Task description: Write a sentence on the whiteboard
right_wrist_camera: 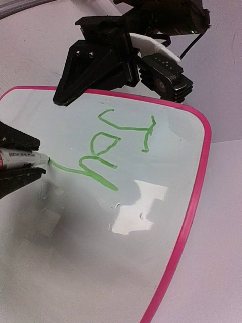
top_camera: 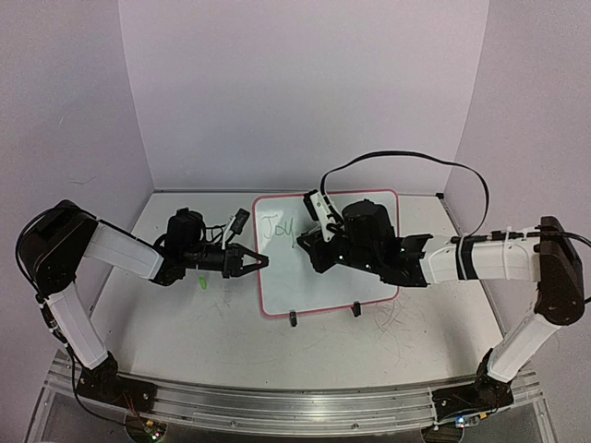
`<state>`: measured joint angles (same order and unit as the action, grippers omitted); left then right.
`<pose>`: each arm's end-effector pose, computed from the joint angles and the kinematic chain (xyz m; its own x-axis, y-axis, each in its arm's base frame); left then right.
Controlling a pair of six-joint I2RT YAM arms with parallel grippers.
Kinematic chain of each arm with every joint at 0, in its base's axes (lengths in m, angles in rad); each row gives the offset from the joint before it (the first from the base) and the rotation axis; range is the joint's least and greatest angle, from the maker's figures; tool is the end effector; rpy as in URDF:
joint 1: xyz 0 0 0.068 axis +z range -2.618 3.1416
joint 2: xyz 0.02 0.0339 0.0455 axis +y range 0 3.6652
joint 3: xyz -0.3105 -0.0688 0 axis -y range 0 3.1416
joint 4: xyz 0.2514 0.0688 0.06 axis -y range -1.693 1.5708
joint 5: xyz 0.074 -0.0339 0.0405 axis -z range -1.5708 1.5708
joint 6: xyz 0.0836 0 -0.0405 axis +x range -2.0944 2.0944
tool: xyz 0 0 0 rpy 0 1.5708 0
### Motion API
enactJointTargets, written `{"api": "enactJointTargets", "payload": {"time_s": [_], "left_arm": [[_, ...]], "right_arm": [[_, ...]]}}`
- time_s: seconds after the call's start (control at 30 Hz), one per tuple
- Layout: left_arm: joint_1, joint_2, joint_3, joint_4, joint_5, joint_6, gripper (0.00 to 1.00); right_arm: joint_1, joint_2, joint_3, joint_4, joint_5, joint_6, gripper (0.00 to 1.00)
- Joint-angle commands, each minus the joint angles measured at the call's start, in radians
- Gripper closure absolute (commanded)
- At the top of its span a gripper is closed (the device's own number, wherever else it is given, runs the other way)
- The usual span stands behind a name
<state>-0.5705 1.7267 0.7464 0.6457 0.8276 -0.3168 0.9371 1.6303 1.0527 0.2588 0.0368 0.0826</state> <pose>0.2877 -0.2578 0.2019 -0.5588 0.1081 -0.8222 0.8173 0.2395 -0.5240 0.2580 0.3459 0.2871 -0.2497 -0.2006 -0.9473 -0.7666 0.6386 0.0669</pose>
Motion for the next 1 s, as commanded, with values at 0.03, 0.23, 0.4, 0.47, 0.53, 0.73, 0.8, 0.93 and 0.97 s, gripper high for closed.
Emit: {"api": "enactJointTargets", "payload": {"time_s": [0.03,0.23,0.4,0.47,0.53,0.73,0.8,0.93,0.97], "left_arm": [[0.011,-0.02,0.017,-0.037,-0.103,0.03,1.0],[0.011,-0.023,0.015,-0.038,-0.105,0.029,1.0],[0.011,-0.028,0.011,-0.037,-0.106,0.027,1.0],[0.011,-0.029,0.01,-0.038,-0.108,0.027,1.0],[0.011,-0.031,0.008,-0.038,-0.108,0.027,1.0],[0.011,-0.026,0.006,-0.038,-0.111,0.028,1.0],[0.012,-0.023,0.006,-0.039,-0.113,0.029,1.0],[0.011,-0.019,0.007,-0.038,-0.118,0.03,1.0],[0.012,-0.021,0.006,-0.038,-0.119,0.03,1.0]], "right_arm": [[0.004,0.024,0.009,-0.02,0.015,0.012,1.0],[0.006,0.049,0.044,-0.007,0.014,0.009,1.0],[0.006,0.068,0.07,0.006,0.02,0.007,1.0],[0.006,0.072,0.077,0.011,0.024,0.008,1.0],[0.006,0.078,0.084,0.014,0.031,0.007,1.0],[0.005,0.064,0.087,0.016,0.029,0.007,1.0],[0.006,0.027,0.072,0.018,-0.015,0.001,1.0],[0.006,-0.128,-0.008,0.076,-0.117,-0.042,1.0],[0.006,-0.168,-0.023,0.087,-0.123,-0.065,1.0]]}}
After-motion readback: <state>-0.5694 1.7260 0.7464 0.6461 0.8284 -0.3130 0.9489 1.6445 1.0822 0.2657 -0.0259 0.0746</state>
